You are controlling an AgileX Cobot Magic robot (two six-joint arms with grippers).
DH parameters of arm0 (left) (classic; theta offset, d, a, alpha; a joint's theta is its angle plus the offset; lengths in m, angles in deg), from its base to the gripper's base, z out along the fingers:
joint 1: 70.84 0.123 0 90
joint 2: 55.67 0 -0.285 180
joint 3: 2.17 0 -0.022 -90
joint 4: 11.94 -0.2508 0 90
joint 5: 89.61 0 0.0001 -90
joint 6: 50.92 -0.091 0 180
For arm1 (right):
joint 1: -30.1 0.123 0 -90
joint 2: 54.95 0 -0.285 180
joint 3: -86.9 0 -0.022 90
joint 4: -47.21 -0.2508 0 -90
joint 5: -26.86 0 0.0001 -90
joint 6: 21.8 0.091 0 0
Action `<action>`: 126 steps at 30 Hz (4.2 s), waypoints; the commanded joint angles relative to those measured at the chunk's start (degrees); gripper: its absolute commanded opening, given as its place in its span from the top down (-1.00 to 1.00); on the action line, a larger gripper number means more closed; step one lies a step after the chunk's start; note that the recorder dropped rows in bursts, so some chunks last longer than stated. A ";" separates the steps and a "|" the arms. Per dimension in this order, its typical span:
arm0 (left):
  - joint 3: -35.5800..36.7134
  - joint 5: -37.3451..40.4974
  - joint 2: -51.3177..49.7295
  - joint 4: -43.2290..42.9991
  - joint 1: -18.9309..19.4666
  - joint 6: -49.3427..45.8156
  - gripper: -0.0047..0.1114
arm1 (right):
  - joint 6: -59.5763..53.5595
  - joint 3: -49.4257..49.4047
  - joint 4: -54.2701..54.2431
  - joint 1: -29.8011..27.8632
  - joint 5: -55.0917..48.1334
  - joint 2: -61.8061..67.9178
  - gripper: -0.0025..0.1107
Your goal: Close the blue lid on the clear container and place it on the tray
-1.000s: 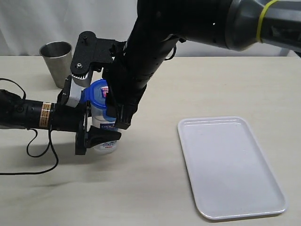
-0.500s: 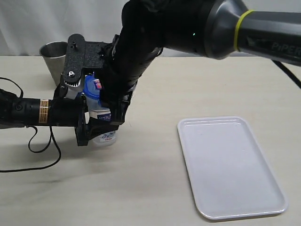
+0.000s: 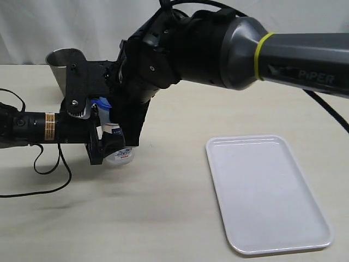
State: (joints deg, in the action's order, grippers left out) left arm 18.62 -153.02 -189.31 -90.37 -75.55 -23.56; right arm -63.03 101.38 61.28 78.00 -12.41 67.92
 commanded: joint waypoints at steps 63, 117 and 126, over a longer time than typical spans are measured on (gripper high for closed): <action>0.07 -6.55 0.65 -3.02 0.41 -1.86 0.92 | -3.91 -4.59 -71.70 -21.82 -11.84 1.90 0.19; 0.07 2.24 0.65 1.26 0.41 -45.16 0.92 | -24.09 3.64 -38.19 -9.85 -10.04 -3.66 0.02; 0.07 1.87 0.65 1.26 0.41 -43.94 0.92 | -23.44 6.26 -37.31 -9.80 -14.41 0.68 0.13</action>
State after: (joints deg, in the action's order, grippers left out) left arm 18.72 -150.06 -188.98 -89.88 -74.95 -69.12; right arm -86.95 107.61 23.54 68.13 -24.54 67.33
